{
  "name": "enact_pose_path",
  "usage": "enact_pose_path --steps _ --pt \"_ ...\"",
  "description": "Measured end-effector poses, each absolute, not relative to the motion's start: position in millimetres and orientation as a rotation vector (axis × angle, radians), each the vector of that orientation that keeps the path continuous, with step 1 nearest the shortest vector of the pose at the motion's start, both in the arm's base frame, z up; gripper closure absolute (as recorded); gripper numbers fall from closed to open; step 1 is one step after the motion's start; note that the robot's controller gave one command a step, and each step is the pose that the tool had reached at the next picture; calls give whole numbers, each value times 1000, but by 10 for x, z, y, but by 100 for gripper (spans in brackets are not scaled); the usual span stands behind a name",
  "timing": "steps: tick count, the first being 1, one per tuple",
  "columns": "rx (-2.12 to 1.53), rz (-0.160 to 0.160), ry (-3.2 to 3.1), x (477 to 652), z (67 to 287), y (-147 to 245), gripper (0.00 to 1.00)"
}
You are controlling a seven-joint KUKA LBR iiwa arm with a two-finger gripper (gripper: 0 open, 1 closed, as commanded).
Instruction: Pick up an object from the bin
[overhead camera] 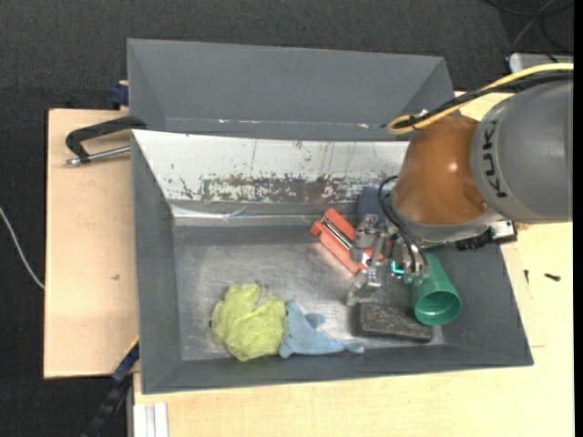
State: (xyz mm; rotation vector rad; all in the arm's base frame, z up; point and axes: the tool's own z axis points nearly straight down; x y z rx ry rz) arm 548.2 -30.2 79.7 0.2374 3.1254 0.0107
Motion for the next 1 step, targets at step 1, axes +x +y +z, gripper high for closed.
enact_pose_path --steps 1 --pt "237 11 3125 5482 797 -302 0"
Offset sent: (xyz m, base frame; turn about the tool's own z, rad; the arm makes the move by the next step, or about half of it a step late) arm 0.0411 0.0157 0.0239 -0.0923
